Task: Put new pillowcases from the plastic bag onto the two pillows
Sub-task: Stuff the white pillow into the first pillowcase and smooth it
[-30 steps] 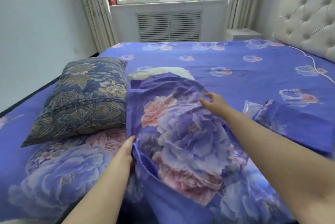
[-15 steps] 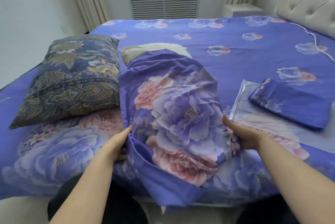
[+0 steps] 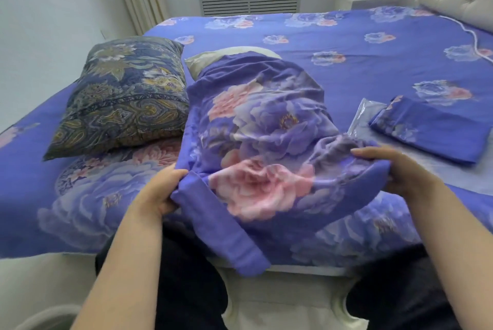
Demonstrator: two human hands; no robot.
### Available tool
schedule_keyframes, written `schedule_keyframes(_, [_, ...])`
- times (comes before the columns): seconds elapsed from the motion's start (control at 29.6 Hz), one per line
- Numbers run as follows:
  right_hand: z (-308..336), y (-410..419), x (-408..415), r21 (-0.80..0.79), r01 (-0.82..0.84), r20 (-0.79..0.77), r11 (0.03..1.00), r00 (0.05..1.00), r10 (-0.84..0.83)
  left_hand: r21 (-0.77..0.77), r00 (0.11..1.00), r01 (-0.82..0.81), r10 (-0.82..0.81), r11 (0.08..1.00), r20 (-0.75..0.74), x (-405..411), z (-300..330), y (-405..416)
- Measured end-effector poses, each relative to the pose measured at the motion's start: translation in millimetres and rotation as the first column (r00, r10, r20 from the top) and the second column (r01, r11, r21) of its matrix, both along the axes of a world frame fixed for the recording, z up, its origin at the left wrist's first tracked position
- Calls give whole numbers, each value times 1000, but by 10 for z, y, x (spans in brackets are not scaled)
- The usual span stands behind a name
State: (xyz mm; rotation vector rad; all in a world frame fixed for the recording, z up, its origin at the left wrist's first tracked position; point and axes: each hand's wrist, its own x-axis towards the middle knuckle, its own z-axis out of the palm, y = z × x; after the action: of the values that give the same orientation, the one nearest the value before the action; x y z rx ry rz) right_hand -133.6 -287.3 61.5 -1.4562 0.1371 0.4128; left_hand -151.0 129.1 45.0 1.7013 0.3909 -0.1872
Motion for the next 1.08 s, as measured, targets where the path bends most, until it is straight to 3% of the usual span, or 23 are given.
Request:
schedule_keyframes(0.07, [-60, -203, -31, 13, 22, -49, 1000, 999, -21, 76, 999, -9, 11, 997, -32, -35, -56, 98])
schedule_keyframes(0.1, [-111, -277, -48, -29, -5, -49, 1000, 999, 3, 212, 998, 13, -1, 977, -55, -53, -104, 131])
schedule_keyframes(0.2, [-233, -405, -139, -325, -78, -102, 942, 994, 47, 512, 995, 78, -35, 856, -93, -139, -240, 126])
schedule_keyframes(0.27, [-259, -447, -165, -594, -142, -152, 792, 986, 63, 626, 994, 104, -51, 773, -102, -181, -280, 74])
schedule_keyframes(0.34, [-241, -428, -137, -824, -164, -164, 543, 985, 48, 742, 999, 49, -32, 668, -38, -188, -326, 48])
schedule_keyframes(0.4, [-187, -330, -44, -945, -34, -6, 326, 996, 84, 784, 976, -138, -51, 606, 212, -219, -321, -25])
schedule_keyframes(0.44, [-134, -255, 8, -949, 69, 110, 308, 987, 118, 769, 924, -240, -102, 593, 367, -233, -309, -79])
schedule_keyframes(0.51, [-28, -86, 77, -906, 167, 267, 388, 938, 220, 744, 815, -324, -227, 585, 534, -236, -284, -165])
schedule_keyframes(0.57, [20, 75, 151, -900, 119, 293, 419, 878, 380, 765, 812, -281, -282, 579, 511, -180, -283, -213])
schedule_keyframes(0.67, [-43, 253, 275, -963, 65, 192, 260, 845, 499, 793, 869, -215, -258, 570, 422, -81, -315, -263])
schedule_keyframes(0.74, [-98, 316, 342, -977, 136, 200, 167, 862, 467, 766, 860, -221, -250, 604, 446, -38, -329, -281])
schedule_keyframes(0.81, [-113, 349, 394, -973, 182, 226, 141, 870, 438, 731, 850, -221, -240, 646, 469, 2, -331, -276])
schedule_keyframes(0.94, [-30, 338, 492, -927, 253, 347, 276, 857, 381, 602, 863, -207, -146, 771, 484, 31, -303, -205])
schedule_keyframes(1.08, [28, 307, 591, -816, 340, 494, 467, 830, 259, 578, 884, -205, -105, 790, 456, 49, -178, -116])
